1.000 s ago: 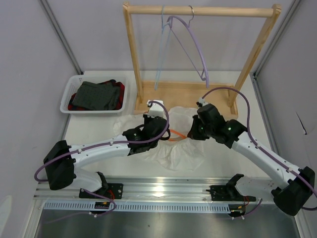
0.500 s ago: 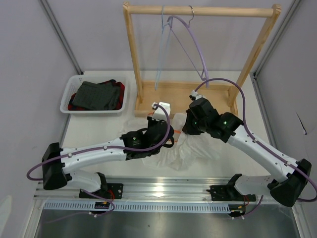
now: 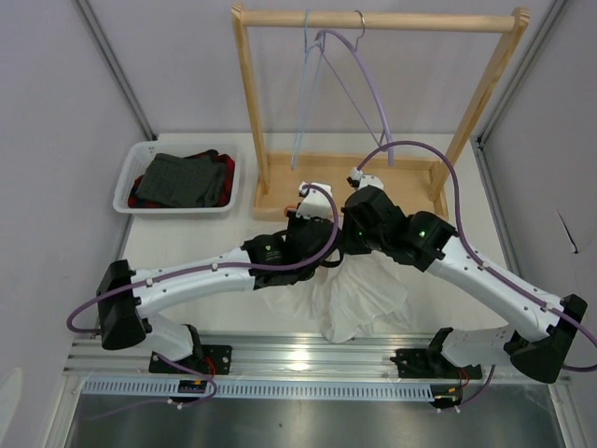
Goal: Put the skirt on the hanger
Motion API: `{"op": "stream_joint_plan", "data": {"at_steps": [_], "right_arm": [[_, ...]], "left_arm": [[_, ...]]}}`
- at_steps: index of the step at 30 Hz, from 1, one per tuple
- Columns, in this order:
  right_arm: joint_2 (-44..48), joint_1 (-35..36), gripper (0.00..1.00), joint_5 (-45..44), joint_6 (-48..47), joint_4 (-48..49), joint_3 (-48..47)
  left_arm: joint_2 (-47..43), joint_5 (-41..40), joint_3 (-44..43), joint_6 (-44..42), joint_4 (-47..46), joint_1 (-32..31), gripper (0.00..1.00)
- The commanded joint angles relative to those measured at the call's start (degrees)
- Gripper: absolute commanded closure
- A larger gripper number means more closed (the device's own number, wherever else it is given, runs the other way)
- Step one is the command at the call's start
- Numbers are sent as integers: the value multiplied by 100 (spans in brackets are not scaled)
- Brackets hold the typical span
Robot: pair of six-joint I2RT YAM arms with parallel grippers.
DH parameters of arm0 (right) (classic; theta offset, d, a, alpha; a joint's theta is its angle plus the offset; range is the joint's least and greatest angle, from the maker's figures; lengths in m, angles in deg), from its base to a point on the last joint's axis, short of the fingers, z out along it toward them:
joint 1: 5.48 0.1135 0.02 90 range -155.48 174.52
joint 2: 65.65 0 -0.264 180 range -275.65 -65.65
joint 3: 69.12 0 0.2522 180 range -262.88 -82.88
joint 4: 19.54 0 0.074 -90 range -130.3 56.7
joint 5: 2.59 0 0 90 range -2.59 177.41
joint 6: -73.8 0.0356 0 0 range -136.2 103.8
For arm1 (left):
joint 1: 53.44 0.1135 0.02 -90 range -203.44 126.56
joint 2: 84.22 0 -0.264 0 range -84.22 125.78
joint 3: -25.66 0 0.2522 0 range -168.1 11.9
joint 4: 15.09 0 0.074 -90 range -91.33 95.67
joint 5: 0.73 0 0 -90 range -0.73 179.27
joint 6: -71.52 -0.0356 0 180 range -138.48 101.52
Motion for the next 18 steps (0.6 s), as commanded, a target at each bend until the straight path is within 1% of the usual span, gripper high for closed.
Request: {"op": "stream_joint_plan", "data": {"at_steps": [1, 3, 5, 9, 12, 16, 17, 18], "right_arm": [[-80, 49, 100, -300, 43, 36, -459], [-194, 57, 100, -335, -19, -16, -608], [-247, 49, 100, -371, -45, -16, -722], [-379, 14, 100, -450, -160, -60, -1021], [-441, 13, 100, -450, -239, -69, -1118], [-240, 49, 99, -345, -326, 44, -742], [-56, 49, 96, -327, -327, 89, -479], [33, 49, 91, -309, -335, 176, -355]], "left_arm": [[-117, 59, -929, 59, 21, 44, 100], [-231, 304, -1020, -133, -153, 36, 100], [-407, 463, -986, -143, -233, 35, 100], [-530, 858, -775, 215, -190, 27, 100], [-505, 842, -704, 322, -128, 35, 100], [-276, 859, -1064, 288, 196, 237, 100], [-293, 876, -1108, 166, 101, 281, 100], [-346, 911, -1109, 103, 31, 290, 100]]}}
